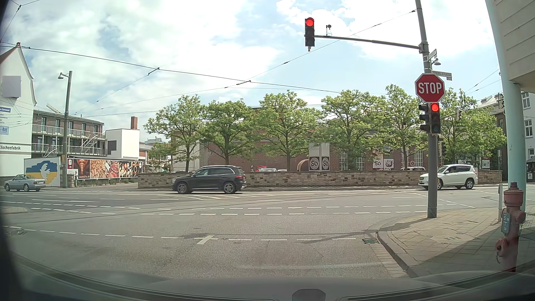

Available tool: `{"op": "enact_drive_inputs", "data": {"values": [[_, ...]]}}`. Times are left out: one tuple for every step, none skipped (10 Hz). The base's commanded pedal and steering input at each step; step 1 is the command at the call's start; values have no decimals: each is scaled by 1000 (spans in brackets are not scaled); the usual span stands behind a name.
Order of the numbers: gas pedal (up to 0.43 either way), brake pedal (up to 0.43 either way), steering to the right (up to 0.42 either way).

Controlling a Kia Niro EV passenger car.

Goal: Follow the waypoints while adhering to traffic rules and regulations

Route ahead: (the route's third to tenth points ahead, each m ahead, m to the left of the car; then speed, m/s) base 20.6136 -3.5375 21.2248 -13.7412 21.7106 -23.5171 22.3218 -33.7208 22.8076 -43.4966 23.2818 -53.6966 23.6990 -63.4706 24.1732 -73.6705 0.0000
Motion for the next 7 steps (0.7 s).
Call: {"op": "enact_drive_inputs", "data": {"values": [[0,317,36],[0,323,36],[0,323,36],[0,317,36],[0,323,36],[0,323,36],[0,317,36]]}}
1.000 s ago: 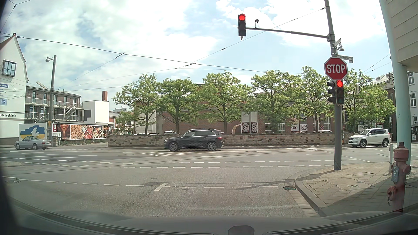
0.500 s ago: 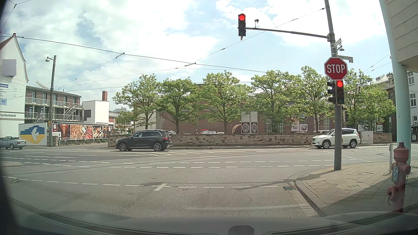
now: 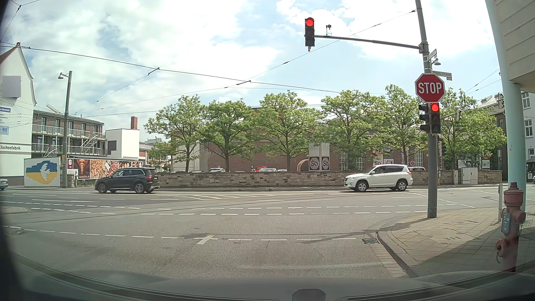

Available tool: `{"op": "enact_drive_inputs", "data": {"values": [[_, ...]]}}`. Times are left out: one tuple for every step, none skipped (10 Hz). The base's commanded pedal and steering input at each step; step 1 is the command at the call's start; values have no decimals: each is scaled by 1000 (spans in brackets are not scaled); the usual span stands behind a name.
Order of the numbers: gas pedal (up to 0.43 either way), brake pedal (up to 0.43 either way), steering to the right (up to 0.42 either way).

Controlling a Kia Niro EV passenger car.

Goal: Follow the waypoints while adhering to traffic rules and regulations

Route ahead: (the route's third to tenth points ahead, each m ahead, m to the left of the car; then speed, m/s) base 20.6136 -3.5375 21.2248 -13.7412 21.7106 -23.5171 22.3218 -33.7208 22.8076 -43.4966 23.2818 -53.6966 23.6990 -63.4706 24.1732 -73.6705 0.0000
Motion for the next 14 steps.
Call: {"op": "enact_drive_inputs", "data": {"values": [[0,323,36],[0,323,36],[0,317,36],[0,323,36],[0,323,36],[0,323,36],[0,323,36],[0,323,36],[0,323,36],[0,323,36],[0,323,36],[0,323,36],[0,323,36],[0,323,36]]}}
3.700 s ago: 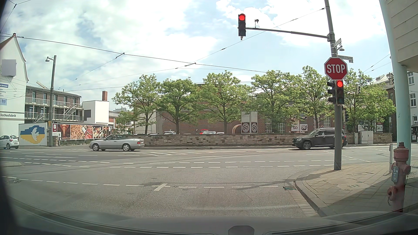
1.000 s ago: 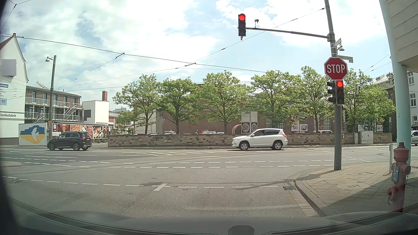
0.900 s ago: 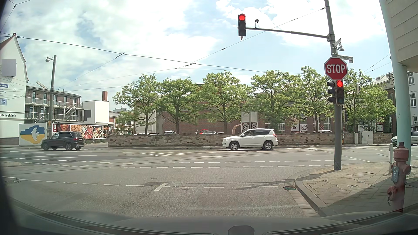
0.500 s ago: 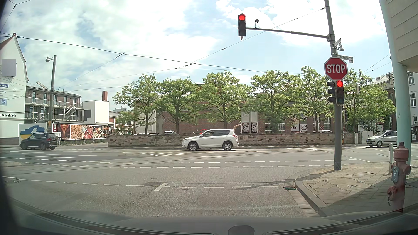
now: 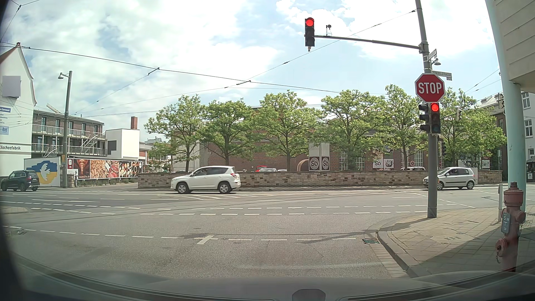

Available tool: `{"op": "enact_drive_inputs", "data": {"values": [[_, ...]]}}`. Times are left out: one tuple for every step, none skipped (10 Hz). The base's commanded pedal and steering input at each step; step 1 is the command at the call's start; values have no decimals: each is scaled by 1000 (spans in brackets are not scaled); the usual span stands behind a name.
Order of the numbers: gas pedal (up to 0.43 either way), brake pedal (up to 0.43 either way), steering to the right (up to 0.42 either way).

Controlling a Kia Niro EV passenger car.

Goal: Follow the waypoints while adhering to traffic rules and regulations

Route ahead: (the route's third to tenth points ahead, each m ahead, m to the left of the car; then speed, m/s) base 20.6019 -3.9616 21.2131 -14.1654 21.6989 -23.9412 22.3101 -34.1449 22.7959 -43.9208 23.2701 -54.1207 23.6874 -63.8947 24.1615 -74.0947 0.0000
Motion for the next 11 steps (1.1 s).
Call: {"op": "enact_drive_inputs", "data": {"values": [[0,323,36],[0,323,36],[0,323,36],[0,323,36],[0,323,36],[0,323,36],[0,323,36],[0,323,36],[0,323,36],[0,323,36],[0,323,36]]}}
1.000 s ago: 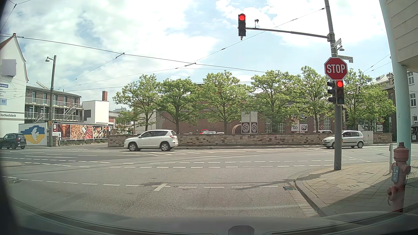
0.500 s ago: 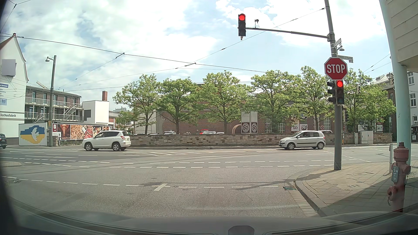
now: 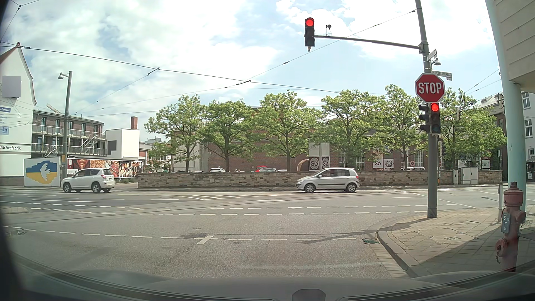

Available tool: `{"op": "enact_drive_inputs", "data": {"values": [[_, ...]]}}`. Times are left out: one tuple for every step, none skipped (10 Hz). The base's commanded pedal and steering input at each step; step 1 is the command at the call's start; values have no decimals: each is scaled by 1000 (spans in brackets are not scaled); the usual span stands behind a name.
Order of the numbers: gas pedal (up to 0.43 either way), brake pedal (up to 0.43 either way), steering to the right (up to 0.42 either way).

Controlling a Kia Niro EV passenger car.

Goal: Follow the waypoints while adhering to traffic rules and regulations

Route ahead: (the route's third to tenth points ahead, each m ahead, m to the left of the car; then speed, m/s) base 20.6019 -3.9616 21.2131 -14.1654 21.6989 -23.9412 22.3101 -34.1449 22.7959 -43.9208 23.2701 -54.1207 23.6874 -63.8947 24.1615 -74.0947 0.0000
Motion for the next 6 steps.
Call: {"op": "enact_drive_inputs", "data": {"values": [[0,323,36],[0,323,36],[0,323,36],[0,323,36],[0,323,36],[0,323,36]]}}
